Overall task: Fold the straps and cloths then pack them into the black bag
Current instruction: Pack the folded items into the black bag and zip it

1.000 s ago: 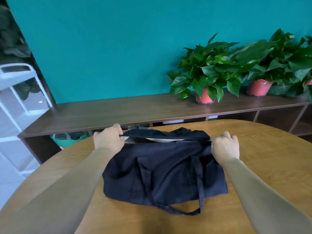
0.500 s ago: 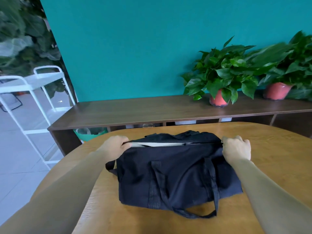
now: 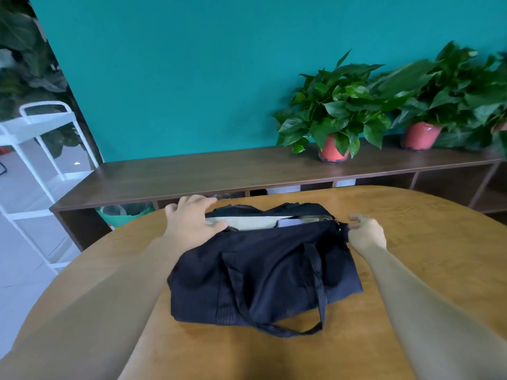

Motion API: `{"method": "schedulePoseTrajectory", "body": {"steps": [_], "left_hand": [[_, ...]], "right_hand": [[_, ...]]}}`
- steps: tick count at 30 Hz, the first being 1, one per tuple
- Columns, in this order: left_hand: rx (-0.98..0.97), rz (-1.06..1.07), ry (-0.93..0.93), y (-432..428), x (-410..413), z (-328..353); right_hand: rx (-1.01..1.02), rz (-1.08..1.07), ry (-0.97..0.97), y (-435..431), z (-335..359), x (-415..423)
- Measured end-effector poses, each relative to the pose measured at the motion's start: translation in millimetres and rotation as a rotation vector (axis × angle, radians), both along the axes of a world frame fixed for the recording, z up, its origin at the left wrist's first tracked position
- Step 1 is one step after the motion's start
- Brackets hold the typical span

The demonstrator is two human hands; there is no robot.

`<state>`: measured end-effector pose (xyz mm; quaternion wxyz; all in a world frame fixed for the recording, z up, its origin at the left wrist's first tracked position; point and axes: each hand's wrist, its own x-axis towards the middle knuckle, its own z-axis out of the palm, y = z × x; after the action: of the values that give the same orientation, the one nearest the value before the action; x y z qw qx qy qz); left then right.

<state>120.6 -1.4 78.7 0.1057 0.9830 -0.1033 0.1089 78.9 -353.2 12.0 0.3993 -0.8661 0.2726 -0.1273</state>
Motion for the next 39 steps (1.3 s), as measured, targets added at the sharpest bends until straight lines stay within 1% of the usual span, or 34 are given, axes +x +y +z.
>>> {"method": "schedulePoseTrajectory", "body": {"steps": [3,6,8,10,12,14,17,19,22,27,32,36,39], "left_hand": [[-0.112,-0.15,-0.045,-62,-3,1],[-0.148,-0.31,-0.056,-129,-5,-1],[-0.148,-0.374,-0.037,-168,-3,-5],[-0.099,-0.42,-0.029,-201,1,-10],[-0.009,-0.445,-0.009,-225,7,-18],[0.104,-0.44,0.028,-241,13,-29],[0.261,-0.412,0.021,-255,22,-43],[0.302,-0.407,-0.013,-261,25,-48],[0.312,-0.407,-0.06,-266,29,-52],[0.207,-0.417,-0.068,-261,34,-56],[-0.018,-0.402,-0.03,-249,35,-57],[-0.013,-0.41,0.023,-246,34,-51],[-0.024,-0.39,-0.011,-248,33,-46]], "right_hand": [[0.013,0.013,0.012,-4,-2,2],[0.019,0.036,0.031,-10,-9,7],[-0.01,0.073,0.054,-16,-16,14],[-0.106,0.121,0.1,-19,-19,19],[-0.203,0.144,0.135,-21,-19,21],[-0.271,0.134,0.13,-23,-20,23],[-0.319,0.117,0.086,-28,-23,25],[-0.329,0.134,0.07,-29,-26,27],[-0.325,0.16,0.032,-30,-29,29],[-0.253,0.156,-0.018,-29,-28,30],[-0.109,0.192,-0.014,-20,-22,32],[-0.026,0.178,-0.094,-15,-17,30],[-0.002,0.176,-0.172,-14,-16,28]]}}
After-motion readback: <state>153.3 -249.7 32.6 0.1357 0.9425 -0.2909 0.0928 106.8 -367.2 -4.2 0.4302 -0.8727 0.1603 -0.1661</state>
